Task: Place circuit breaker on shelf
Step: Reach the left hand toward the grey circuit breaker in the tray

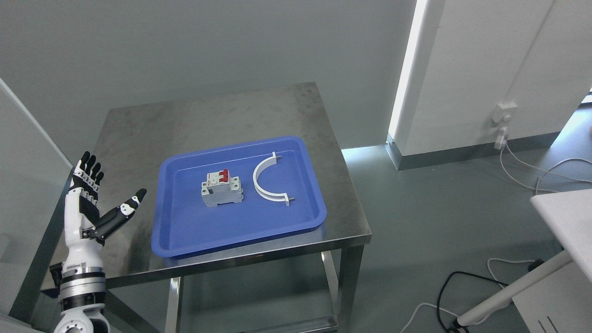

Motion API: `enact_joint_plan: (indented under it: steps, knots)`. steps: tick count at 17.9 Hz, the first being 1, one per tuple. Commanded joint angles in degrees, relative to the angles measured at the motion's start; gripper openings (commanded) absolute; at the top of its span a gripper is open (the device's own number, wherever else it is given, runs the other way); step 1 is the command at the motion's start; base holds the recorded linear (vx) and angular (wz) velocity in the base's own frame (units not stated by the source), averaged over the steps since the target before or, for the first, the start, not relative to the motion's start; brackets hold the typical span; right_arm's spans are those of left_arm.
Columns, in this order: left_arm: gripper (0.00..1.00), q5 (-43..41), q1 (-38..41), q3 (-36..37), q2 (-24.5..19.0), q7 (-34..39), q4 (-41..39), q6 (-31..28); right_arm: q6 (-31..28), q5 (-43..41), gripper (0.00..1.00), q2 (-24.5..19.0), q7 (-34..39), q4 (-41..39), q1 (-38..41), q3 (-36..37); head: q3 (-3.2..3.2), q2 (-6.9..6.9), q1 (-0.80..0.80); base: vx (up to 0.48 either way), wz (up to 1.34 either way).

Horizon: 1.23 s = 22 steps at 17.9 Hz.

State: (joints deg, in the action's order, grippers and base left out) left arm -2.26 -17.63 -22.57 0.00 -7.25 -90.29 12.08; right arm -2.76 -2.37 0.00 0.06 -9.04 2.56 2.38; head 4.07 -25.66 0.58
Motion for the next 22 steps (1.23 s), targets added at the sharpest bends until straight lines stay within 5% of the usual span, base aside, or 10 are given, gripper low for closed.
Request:
enact_joint_plan:
  steps: [1, 3, 11, 14, 22]
  knots:
    - [1.0, 0.1, 0.2, 0.2, -1.0, -0.2, 0.0, 0.6, 0.0, 0.0, 1.0, 1.0, -0.2, 0.0, 0.1, 0.0, 0.0, 0.0, 0.0, 0.065, 0.05]
    - [1.0, 0.0, -0.2, 0.2, -1.7, -3.6, 0.0, 0.1, 0.0, 0.0, 1.0, 1.0, -0.2, 0.0, 0.1, 0.0, 0.0, 0.0, 0.0, 0.094, -0.03]
    - [1.0, 0.4, -0.6, 2.0, -21.3, -18.5, -0.1, -2.2, 0.0, 0.0, 1.0, 1.0, -0.2, 0.0, 0.0, 0.0, 0.0, 0.0, 0.0, 0.104, -0.02]
    - [0.99, 0.3, -1.7, 9.2, -21.0, -28.9, 0.0, -2.3, 0.0, 0.0, 1.0, 1.0, -0.2, 0.0, 0.0, 0.0, 0.0, 0.0, 0.0, 0.046, -0.03]
    - [0.97, -0.5, -2.5, 17.7, -19.2, -35.3, 0.0, -11.3, 0.0, 0.0, 1.0, 1.0, -0.2, 0.0, 0.0, 0.0, 0.0, 0.0, 0.0, -0.006, 0.0]
